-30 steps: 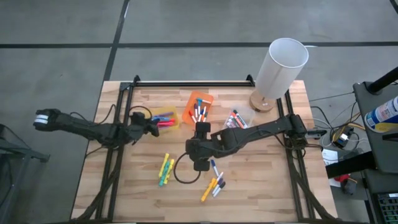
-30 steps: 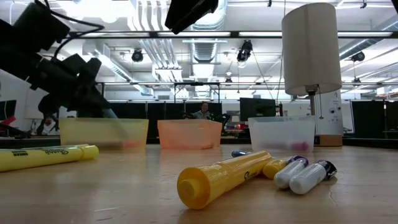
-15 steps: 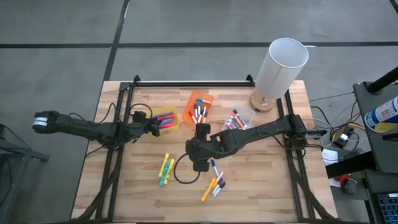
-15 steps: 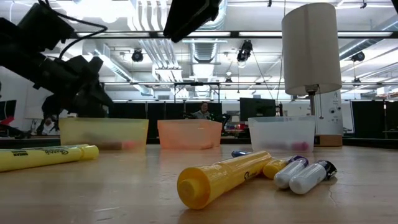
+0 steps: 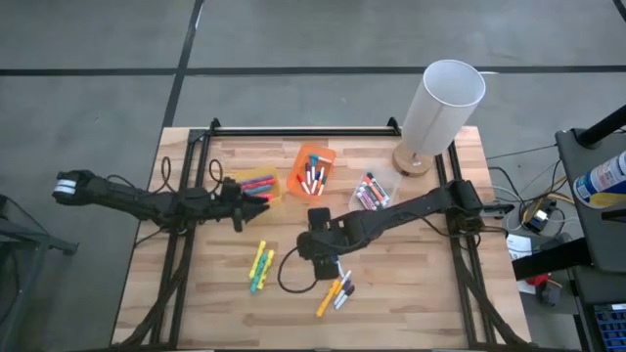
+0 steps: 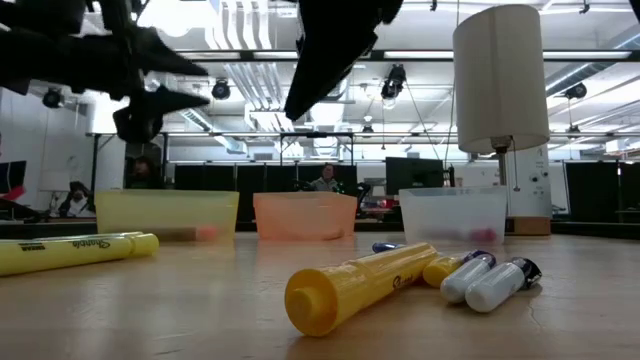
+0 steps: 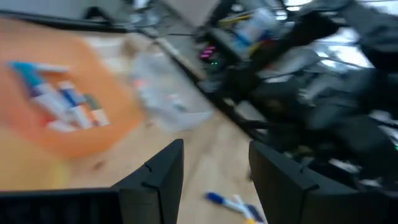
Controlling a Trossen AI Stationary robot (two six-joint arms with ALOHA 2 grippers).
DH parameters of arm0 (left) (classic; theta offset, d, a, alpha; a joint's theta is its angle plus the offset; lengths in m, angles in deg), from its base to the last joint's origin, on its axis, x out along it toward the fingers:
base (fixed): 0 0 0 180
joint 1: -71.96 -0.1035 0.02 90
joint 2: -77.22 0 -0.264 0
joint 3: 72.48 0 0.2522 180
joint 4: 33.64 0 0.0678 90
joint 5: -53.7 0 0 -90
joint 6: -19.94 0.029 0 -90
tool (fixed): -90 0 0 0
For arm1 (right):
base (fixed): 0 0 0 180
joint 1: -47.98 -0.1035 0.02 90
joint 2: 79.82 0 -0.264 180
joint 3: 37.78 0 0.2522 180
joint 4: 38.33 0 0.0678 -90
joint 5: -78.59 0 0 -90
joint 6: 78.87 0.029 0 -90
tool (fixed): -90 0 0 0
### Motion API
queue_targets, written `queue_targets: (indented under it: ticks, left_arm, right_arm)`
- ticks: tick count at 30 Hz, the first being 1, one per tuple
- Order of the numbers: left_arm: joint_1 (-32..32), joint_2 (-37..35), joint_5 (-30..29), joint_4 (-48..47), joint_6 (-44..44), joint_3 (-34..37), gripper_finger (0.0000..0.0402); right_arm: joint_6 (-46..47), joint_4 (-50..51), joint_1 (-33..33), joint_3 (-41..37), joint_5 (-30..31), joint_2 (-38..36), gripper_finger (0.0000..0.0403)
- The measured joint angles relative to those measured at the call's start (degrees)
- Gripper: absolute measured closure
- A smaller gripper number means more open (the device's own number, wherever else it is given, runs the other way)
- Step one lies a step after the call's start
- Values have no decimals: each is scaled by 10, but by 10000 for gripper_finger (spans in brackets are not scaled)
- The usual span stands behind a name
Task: Pick & Place Markers
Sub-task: Put the yellow highlighter pen into the yellow bin
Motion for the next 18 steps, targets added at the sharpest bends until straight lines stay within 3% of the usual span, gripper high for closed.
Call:
queue_targets:
  ticks: [3, 5, 7, 11, 18]
  left_arm:
    - [33, 2, 13, 42, 34, 0, 227]
    - [55, 3, 13, 58, 48, 1, 227]
    - [77, 4, 13, 72, 53, 1, 227]
    - [113, 9, 10, 110, 58, 1, 227]
    - [166, 26, 7, 183, 77, 1, 227]
  right_arm:
    - [10, 10, 2, -6, -102, 0, 184]
    - [-30, 9, -6, -10, -188, 0, 184]
    - [-68, -16, -22, -21, -233, 0, 184]
    - [-102, -63, -52, -50, -242, 0, 184]
    - [-110, -133, -75, -107, -192, 0, 184]
